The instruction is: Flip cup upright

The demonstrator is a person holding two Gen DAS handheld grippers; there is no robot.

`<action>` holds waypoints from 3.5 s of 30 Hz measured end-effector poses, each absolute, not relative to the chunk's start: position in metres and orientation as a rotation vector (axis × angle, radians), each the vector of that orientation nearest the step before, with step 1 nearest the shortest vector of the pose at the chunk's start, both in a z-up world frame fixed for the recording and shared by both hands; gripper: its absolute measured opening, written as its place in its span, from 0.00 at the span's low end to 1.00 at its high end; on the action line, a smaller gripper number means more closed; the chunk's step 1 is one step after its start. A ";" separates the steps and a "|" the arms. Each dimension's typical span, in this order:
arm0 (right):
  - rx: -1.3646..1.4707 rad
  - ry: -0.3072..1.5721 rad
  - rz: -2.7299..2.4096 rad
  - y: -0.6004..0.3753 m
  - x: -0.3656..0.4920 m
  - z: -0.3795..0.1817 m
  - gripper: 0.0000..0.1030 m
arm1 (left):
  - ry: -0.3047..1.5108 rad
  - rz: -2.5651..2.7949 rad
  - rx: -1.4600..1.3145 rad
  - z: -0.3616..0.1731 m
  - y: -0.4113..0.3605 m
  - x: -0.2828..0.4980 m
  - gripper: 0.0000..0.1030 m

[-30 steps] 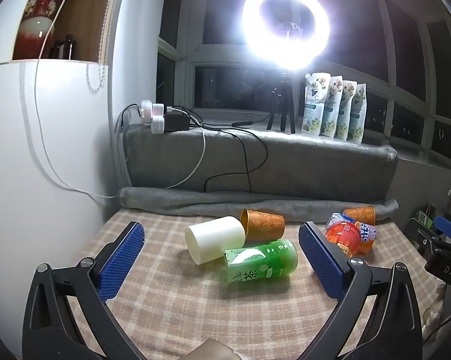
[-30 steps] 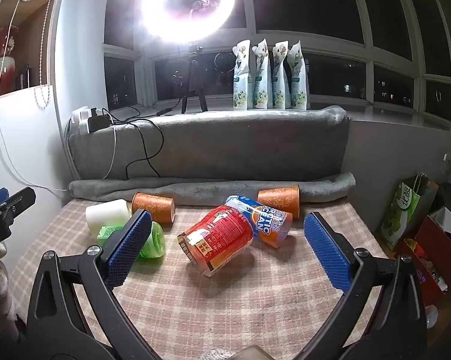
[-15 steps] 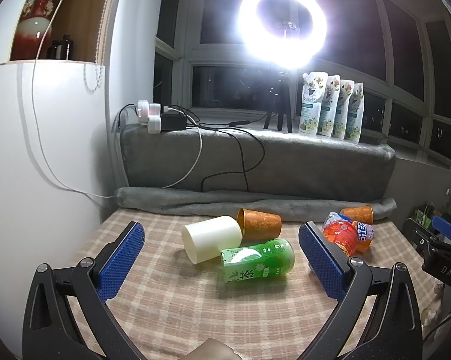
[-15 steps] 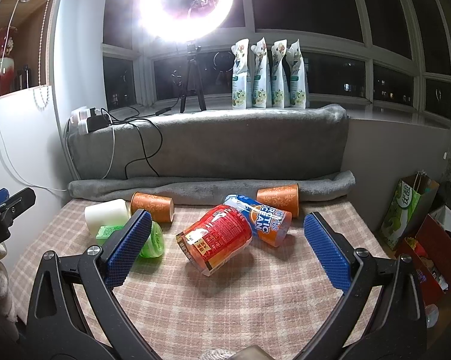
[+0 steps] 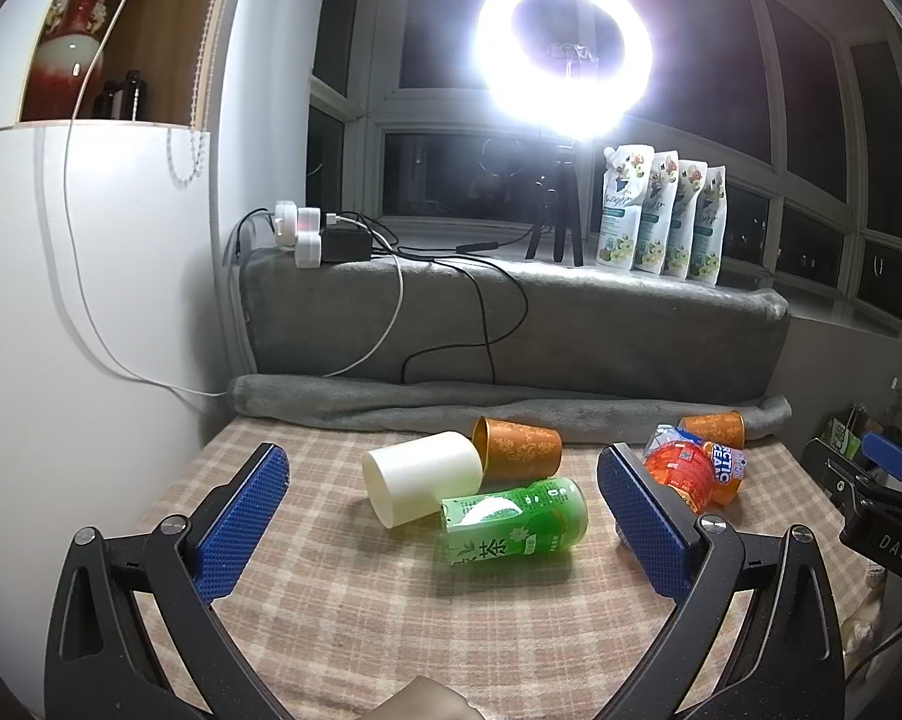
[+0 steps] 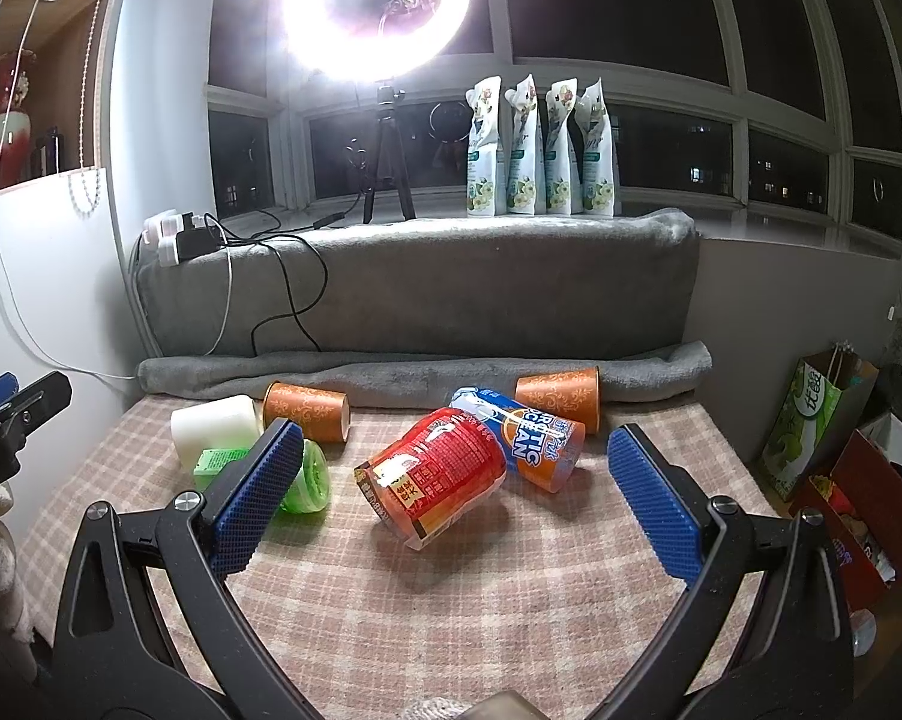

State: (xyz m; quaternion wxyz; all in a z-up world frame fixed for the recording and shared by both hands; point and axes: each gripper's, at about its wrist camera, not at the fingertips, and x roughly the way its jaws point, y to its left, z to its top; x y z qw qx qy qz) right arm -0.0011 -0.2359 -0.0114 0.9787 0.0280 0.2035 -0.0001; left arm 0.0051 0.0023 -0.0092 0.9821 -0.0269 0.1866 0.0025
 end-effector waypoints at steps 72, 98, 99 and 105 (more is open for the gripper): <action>-0.335 0.634 0.313 -0.163 0.133 -0.025 1.00 | 0.567 0.037 -0.078 -0.067 0.051 0.026 0.99; -0.794 1.002 0.703 -0.060 0.287 -0.115 0.97 | 0.662 0.127 -0.072 -0.094 0.077 0.038 0.99; -0.801 1.007 0.705 -0.057 0.289 -0.117 0.96 | 0.661 0.127 -0.071 -0.093 0.077 0.038 0.99; -0.840 1.041 0.732 -0.048 0.291 -0.124 0.90 | 0.657 0.133 -0.078 -0.093 0.080 0.041 0.99</action>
